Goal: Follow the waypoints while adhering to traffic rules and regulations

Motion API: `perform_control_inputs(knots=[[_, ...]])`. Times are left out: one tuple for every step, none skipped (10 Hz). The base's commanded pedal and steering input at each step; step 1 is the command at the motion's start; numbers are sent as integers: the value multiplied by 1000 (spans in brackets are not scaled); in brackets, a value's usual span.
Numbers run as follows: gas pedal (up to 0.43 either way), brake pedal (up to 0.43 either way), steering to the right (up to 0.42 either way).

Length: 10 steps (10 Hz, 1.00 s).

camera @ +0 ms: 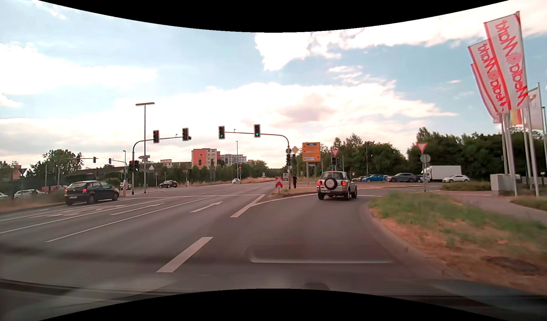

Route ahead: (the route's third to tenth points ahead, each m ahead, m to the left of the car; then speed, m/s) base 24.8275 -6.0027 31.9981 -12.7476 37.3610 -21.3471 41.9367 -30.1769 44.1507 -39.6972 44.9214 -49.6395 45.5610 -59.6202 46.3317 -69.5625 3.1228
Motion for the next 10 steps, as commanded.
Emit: perform_control_inputs(knots=[[0,0,-1],[0,0,0],[0,0,1],[0,0,1],[0,0,3],[0,0,6],[0,0,9],[0,0,11],[0,0,14],[0,0,18]])
